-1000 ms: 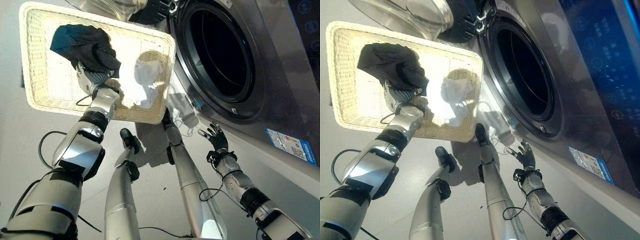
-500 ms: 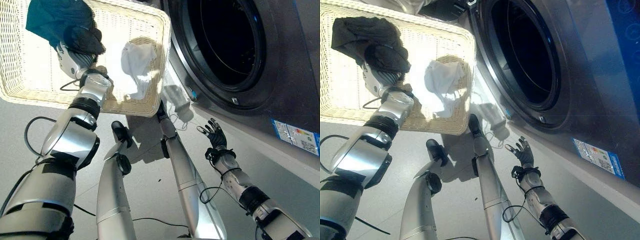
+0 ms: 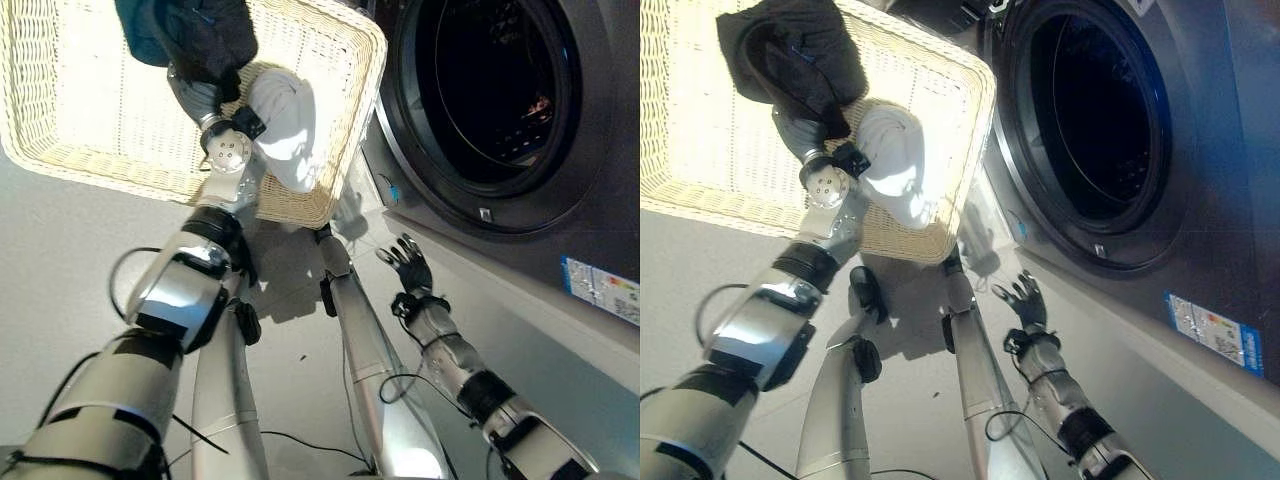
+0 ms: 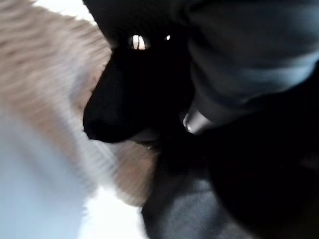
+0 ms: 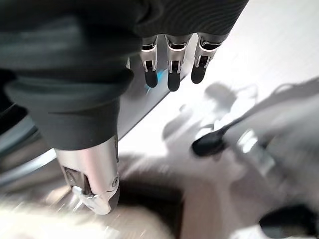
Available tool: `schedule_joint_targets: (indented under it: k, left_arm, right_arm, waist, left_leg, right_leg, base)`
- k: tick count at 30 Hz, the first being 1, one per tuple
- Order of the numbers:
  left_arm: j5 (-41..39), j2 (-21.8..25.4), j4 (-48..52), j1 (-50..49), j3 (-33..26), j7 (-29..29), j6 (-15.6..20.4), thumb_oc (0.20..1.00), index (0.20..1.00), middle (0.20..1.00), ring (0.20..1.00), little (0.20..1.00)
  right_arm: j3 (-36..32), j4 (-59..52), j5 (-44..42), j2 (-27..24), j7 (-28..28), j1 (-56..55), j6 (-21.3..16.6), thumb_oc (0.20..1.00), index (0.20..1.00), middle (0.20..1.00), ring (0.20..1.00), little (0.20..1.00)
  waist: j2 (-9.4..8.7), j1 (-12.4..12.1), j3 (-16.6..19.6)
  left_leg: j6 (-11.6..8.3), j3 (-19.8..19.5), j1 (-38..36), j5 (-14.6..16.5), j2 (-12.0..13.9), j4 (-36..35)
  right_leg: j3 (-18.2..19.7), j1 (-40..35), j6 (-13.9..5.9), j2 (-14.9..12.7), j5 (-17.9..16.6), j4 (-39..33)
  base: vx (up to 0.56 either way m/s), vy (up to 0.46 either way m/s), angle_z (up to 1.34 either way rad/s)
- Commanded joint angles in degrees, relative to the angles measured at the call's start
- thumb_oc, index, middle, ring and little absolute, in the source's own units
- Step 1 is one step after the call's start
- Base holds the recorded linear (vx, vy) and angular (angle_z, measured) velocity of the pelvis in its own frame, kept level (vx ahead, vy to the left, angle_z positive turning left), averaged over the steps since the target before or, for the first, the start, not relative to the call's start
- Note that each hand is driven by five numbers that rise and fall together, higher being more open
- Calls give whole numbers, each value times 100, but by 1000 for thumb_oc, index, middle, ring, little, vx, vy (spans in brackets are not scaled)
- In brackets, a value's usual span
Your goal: Put the clothes into the washing machine.
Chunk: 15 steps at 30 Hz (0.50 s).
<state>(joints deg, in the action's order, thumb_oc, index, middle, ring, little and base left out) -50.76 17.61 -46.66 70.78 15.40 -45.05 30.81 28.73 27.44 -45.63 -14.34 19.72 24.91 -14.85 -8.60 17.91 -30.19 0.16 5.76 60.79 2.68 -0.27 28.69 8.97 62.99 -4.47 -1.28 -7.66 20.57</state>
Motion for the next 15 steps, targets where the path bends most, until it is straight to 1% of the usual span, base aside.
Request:
schedule_joint_targets:
  k: [1, 2, 3, 12, 13, 14, 15]
  left_arm:
    - [-591, 596, -372, 315, 329, -962, 1527, 200, 200, 200, 200, 200]
    - [-591, 596, -372, 315, 329, -962, 1527, 200, 200, 200, 200, 200]
    - [-84, 726, -267, 18, 85, -1671, 1503, 200, 200, 200, 200, 200]
    - [118, 771, -259, -83, 36, -1779, 1405, 200, 200, 200, 200, 200]
    - [720, 855, -109, -464, -158, -1947, 1119, 200, 200, 200, 200, 200]
    - [720, 855, -109, -464, -158, -1947, 1119, 200, 200, 200, 200, 200]
    - [1518, 854, 280, -1232, -340, -1667, 767, 200, 200, 200, 200, 200]
  right_arm:
    - [-9, -385, 181, -473, 38, -569, -185, 1000, 1000, 1000, 1000, 1000]
    - [-9, -385, 181, -473, 38, -569, -185, 1000, 1000, 1000, 1000, 1000]
    - [-54, -405, 358, -518, -66, -735, -274, 1000, 1000, 1000, 1000, 1000]
    - [-68, -424, 379, -540, -52, -781, -301, 1000, 1000, 1000, 1000, 1000]
    - [-160, -559, 517, -597, 9, -870, -387, 1000, 1000, 1000, 1000, 1000]
    - [-160, -559, 517, -597, 9, -870, -387, 1000, 1000, 1000, 1000, 1000]
    - [-341, -874, 1017, -632, 130, -976, -552, 1000, 1000, 1000, 1000, 1000]
  waist:
    - [159, 18, 39]
    - [159, 18, 39]
    - [228, -131, 39]
    - [247, -171, 39]
    - [312, -268, 39]
    - [312, -268, 39]
    - [465, -495, 39]
  left_leg:
    - [-75, 206, -542, 728, -273, 157]
    - [-75, 206, -542, 728, -273, 157]
    - [-83, 169, -964, 517, -283, -221]
    - [-86, 159, -1052, 479, -285, -274]
    - [-80, 212, -1213, 169, -299, -503]
    - [-80, 212, -1213, 169, -299, -503]
    - [-124, 164, -1638, -43, -274, -835]
  right_leg:
    - [-415, -320, 249, 619, 379, -182]
    - [-415, -320, 249, 619, 379, -182]
    - [-493, -704, 276, 582, 456, -257]
    - [-513, -786, 281, 564, 485, -247]
    - [-564, -948, 324, 491, 439, -251]
    - [-564, -948, 324, 491, 439, -251]
    - [-724, -1400, 332, 417, 572, -263]
  base:
    - [-49, 5, 13]
    - [-182, 48, 9]
    - [-133, 42, -4]
    - [-38, 7, 3]
    - [-155, 11, -2]
    - [-259, 50, 12]
    - [-121, 38, 30]
